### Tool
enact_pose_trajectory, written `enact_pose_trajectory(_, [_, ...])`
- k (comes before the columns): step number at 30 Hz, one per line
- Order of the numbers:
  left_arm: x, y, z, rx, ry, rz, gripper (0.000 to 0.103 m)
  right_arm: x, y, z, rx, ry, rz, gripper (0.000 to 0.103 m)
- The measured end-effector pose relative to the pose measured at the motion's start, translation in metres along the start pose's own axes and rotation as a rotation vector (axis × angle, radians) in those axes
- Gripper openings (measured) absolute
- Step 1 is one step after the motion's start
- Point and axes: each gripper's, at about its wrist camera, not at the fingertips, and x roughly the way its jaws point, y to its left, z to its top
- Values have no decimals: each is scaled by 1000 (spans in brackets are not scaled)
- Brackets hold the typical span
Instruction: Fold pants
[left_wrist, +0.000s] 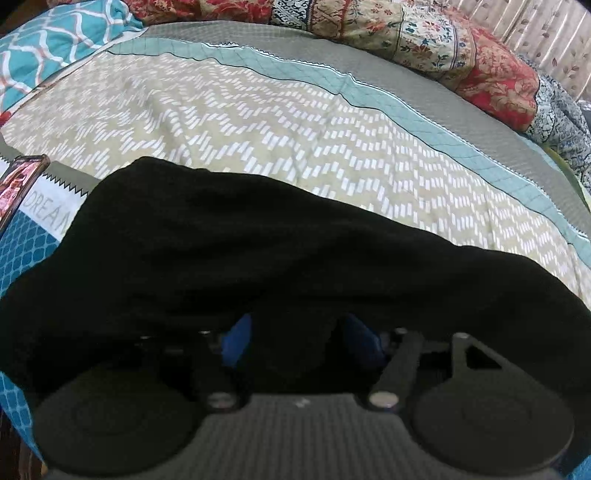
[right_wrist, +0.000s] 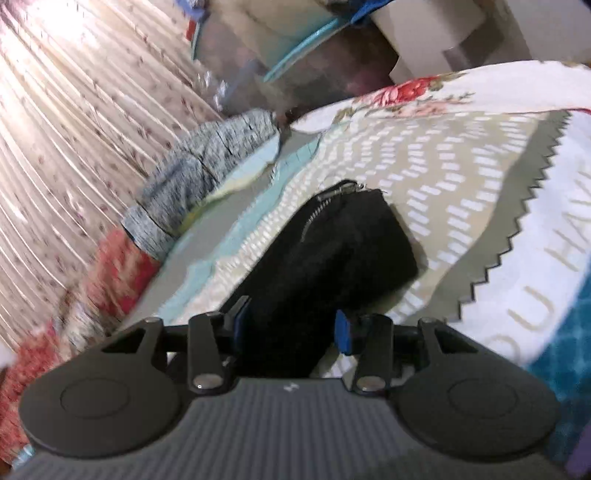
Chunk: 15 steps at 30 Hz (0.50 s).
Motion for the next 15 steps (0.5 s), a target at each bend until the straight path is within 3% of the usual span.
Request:
enact_pose_trajectory(4, [3, -7, -3, 31, -6, 14, 69, -2, -16, 3, 83, -26, 27, 49])
enact_pose_trajectory(7, [0, -8, -2, 27, 4, 14, 67, -6, -12, 10, 137, -9, -6, 49])
enact_pose_trajectory(11, [-21, 6, -1, -53, 6, -102, 66, -42, -18, -2, 317, -68, -46, 49])
enact_pose_trajectory(15, [-32, 3, -8, -23, 20, -158, 66, -27, -16, 4, 300, -37, -65, 49])
